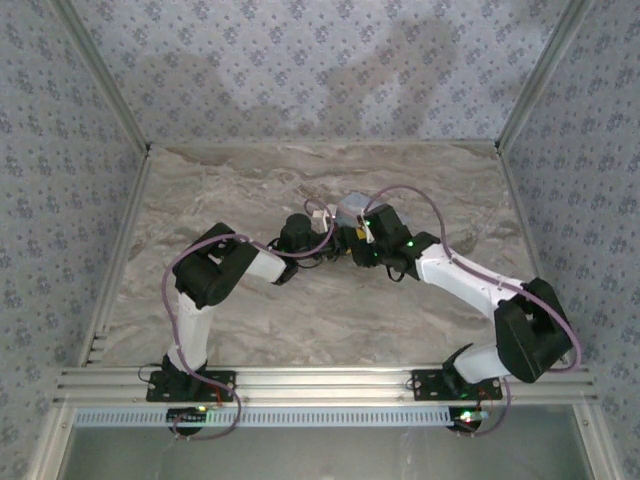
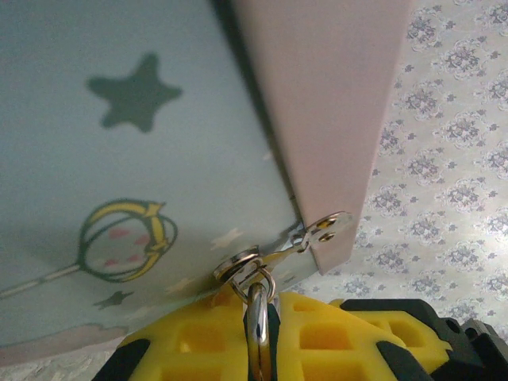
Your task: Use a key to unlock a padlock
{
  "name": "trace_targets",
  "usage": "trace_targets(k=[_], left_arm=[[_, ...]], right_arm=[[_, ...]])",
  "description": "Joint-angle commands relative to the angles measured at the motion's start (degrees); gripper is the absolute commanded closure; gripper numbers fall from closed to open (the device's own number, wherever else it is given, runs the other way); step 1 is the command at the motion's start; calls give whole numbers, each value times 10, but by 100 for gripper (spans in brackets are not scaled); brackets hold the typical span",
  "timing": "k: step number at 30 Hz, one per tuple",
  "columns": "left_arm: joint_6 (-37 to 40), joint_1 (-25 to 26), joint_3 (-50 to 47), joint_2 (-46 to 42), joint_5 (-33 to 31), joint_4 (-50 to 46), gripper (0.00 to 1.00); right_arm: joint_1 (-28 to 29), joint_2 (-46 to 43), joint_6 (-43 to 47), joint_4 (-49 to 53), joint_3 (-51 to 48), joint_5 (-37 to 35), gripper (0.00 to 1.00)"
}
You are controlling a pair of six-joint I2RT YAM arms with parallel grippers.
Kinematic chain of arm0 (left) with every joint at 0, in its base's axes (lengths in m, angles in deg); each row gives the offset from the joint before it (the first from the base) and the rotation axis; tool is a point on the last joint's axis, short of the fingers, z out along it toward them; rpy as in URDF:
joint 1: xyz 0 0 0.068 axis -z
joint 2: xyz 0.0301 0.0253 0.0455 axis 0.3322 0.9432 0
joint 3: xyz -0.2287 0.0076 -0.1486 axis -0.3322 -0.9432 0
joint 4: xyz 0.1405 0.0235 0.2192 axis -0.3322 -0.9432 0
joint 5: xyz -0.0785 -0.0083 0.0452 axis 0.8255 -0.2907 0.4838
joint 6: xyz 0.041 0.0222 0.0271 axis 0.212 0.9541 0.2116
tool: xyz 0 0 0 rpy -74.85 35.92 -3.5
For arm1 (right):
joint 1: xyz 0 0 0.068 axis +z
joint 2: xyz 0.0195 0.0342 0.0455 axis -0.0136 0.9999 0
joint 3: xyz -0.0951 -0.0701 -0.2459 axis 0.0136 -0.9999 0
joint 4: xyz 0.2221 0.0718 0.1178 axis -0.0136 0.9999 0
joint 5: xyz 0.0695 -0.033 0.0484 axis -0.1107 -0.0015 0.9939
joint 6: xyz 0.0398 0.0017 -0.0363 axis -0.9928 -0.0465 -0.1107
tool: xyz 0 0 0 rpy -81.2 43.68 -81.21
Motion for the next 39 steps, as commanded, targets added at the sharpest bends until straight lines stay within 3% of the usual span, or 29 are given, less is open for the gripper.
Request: trace_targets(k=[1,10,16,19,25,28,33,39], left_arm=[[-5,-1,15,-24,18,32,100],[-7,0,19,-24,23,33,100],[-7,-1,15,-23,24,35,100],[-5,-1,12,-23,23,35,100],[-3,-1,7,-18,22,34,100],[2,-2,0,-19,18,30,93],[17,-1,-32,-29,1,17,68],[28,-6,-77,-43,-18,9,61]], right_arm=[[6,9,24,22,24,-23,60],[5,37,44,28,42,-41,66],[6,40,54,26,50,-24,90],[5,32,56,23,45,-4,100],[-21,21,43,3,27,90,100],[-24,20,30,-11,11,113,100],[-20,24,23,-31,-19,104,100],[-12,27,16,-67,-64,109,100]])
